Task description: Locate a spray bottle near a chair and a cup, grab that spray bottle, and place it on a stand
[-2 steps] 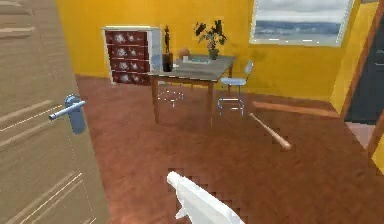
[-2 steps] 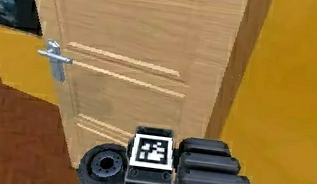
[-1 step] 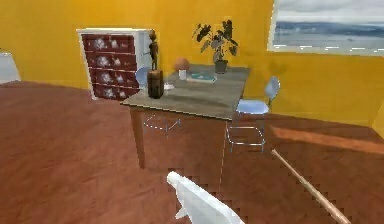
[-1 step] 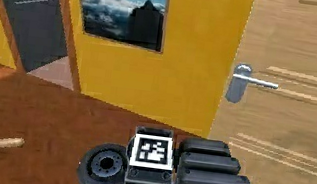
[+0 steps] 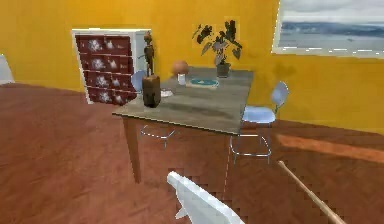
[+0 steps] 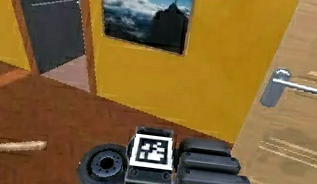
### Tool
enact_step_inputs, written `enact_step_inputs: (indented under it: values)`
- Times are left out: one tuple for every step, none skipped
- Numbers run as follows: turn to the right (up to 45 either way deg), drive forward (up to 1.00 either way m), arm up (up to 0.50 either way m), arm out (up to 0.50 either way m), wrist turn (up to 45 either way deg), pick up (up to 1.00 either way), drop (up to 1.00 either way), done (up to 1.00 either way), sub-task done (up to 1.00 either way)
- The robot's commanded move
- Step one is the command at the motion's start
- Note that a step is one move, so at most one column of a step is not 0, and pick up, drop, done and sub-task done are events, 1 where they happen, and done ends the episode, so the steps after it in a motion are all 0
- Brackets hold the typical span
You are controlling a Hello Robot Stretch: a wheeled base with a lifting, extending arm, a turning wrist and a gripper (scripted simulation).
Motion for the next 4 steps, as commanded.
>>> enact_step_inputs:
  values:
    - [-45.0,0.0,0.0,0.0,0.0,0.0,0.0,0.0,0.0]
    - [0.0,1.0,0.0,0.0,0.0,0.0,0.0,0.0,0.0]
    - [0.0,1.0,0.0,0.0,0.0,0.0,0.0,0.0,0.0]
    - [0.0,1.0,0.0,0.0,0.0,0.0,0.0,0.0,0.0]
